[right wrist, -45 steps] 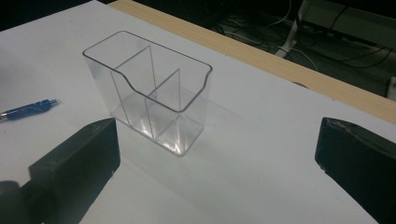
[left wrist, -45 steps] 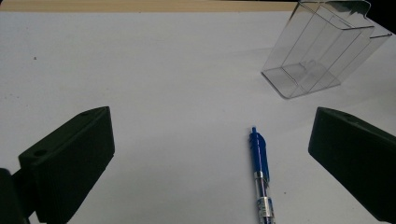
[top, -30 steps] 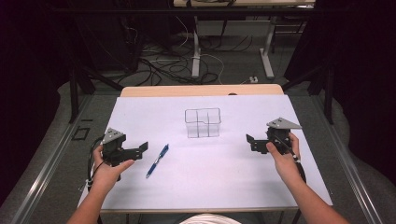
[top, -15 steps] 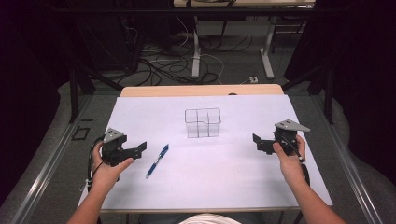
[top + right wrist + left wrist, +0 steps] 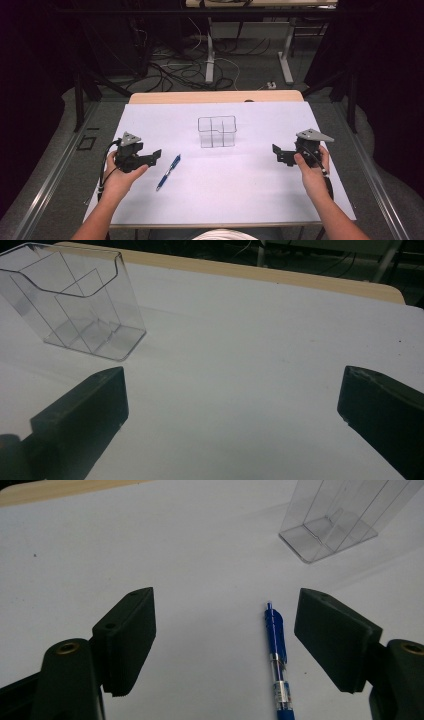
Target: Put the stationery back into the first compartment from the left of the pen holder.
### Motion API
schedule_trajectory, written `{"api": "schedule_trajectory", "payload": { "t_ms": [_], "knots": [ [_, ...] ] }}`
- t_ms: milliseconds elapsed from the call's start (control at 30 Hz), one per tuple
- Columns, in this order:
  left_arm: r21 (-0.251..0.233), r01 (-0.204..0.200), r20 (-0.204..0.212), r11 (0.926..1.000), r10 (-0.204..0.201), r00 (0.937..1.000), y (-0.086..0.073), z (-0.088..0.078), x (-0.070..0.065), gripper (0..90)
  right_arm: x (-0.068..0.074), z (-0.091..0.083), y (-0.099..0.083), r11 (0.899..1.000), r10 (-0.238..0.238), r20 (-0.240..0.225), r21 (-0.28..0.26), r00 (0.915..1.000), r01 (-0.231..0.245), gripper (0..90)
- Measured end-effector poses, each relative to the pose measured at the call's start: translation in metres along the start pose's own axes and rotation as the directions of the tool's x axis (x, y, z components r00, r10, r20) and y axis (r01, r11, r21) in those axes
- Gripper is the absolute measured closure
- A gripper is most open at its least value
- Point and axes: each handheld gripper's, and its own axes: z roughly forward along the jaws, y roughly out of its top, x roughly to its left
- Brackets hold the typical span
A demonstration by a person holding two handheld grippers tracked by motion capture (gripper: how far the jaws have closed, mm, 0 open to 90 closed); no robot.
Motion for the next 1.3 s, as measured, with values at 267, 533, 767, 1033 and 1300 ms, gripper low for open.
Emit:
{"api": "schedule_trajectory", "payload": {
  "t_ms": [267, 533, 767, 1033, 1300],
  "knots": [
    [0.060, -0.014, -0.001, 0.9981, 0.014, 0.9999, 0.008, 0.007, -0.002, 30.8, 0.001, 0.001, 0.000, 1.000, -0.003, 0.002, 0.003, 1.0000, 0.003, 0.0],
    [0.162, -0.022, 0.081, 0.9865, 0.009, 0.9967, 0.018, 0.013, -0.002, 36.1, -0.004, 0.002, -0.004, 1.000, 0.001, -0.008, 0.021, 1.0000, -0.001, 0.0],
    [0.261, -0.042, 0.170, 0.9644, -0.003, 0.9854, 0.026, 0.024, -0.007, 39.9, -0.002, 0.004, -0.005, 0.999, -0.013, -0.018, 0.036, 0.9998, 0.014, 0.0],
    [0.342, -0.029, 0.150, 0.9391, -0.024, 0.9884, 0.025, 0.035, -0.012, 40.3, -0.003, 0.006, -0.007, 0.998, -0.026, -0.025, 0.063, 0.9994, 0.028, 0.0],
    [0.403, -0.034, 0.151, 0.9147, -0.030, 0.9880, 0.021, 0.045, -0.014, 47.0, -0.005, 0.008, -0.010, 0.996, -0.041, -0.023, 0.075, 0.9989, 0.042, 0.0]
  ]
}}
